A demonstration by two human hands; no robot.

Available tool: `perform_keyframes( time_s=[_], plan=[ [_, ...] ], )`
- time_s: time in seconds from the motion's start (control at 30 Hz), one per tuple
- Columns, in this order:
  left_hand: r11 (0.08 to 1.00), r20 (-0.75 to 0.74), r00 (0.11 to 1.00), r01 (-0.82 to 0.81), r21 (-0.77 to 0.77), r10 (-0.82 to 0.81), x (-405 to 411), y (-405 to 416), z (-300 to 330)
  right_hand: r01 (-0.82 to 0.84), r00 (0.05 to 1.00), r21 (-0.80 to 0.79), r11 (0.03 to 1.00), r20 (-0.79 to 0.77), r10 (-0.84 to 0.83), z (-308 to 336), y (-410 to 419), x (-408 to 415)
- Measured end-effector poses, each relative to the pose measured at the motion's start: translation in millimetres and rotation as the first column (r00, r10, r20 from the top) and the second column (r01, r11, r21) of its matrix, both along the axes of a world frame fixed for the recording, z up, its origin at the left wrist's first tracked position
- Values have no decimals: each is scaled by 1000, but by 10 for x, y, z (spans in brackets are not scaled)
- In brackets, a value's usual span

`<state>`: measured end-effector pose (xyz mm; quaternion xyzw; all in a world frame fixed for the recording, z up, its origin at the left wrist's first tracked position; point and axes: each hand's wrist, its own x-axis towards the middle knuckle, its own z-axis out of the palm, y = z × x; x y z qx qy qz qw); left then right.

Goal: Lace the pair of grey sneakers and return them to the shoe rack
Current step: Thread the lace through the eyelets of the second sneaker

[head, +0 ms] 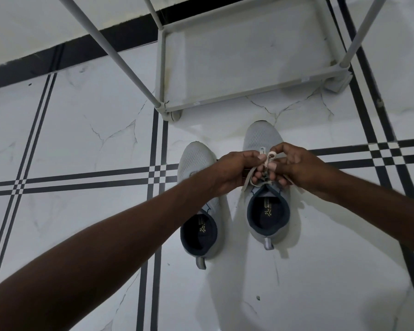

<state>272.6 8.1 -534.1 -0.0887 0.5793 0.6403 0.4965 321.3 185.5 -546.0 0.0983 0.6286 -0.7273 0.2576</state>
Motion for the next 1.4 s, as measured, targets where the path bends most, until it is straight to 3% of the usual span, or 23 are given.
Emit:
perform_keyframes(
  time_s=[0.2,0.33,0.4,0.47,0.53,0.6,0.67,0.73,0.77,0.83,0.93,1.0,1.17,1.3,1.4],
  plan=[
    [998,-40,999,-6,-68,3,7,28,28,-88,981,-198,976,155,119,-52,54,-70],
    [995,-134,987,81,-64,-89,-6,-18,35,-83,974,-154,985,197,113,-42,92,-109],
    [976,-257,945,174,-131,-202,-48,-61,63,-61,973,-92,994,218,80,-43,92,-114],
    [913,-493,780,244,-328,-385,-112,-96,92,-37,970,-28,999,237,42,-62,70,-108],
    [813,-701,434,153,-562,-567,-115,-60,97,-43,969,15,999,244,38,-74,39,-97],
    [763,-754,156,-5,-647,-638,-6,15,77,-77,967,29,997,248,67,-46,14,-98],
    [768,-773,43,-90,-634,-633,126,64,23,-132,961,12,991,247,125,-1,13,-111],
    [796,-802,2,-121,-593,-597,177,43,-47,-159,964,35,987,221,147,27,56,-121],
    [812,-820,11,-129,-569,-573,178,24,-51,-154,972,78,985,193,137,39,82,-127],
    [857,-867,112,-137,-497,-486,181,4,-50,-148,989,263,953,45,141,49,115,-115],
    [900,-855,413,-155,-406,-315,246,-8,-78,-18,935,650,760,-259,244,12,60,-65],
    [900,-777,577,-156,-407,-252,286,-46,-92,58,903,706,706,-340,264,-5,-6,-13],
    [899,-664,700,-71,-431,-263,273,-63,-19,71,902,736,673,-336,272,-32,-19,21],
    [834,-595,727,-58,-549,-341,199,-288,-66,134,932,831,540,-291,217,-107,248,12],
    [860,-452,828,68,-506,-332,237,-448,-76,34,922,832,554,-241,305,-196,325,122]
  ],
)
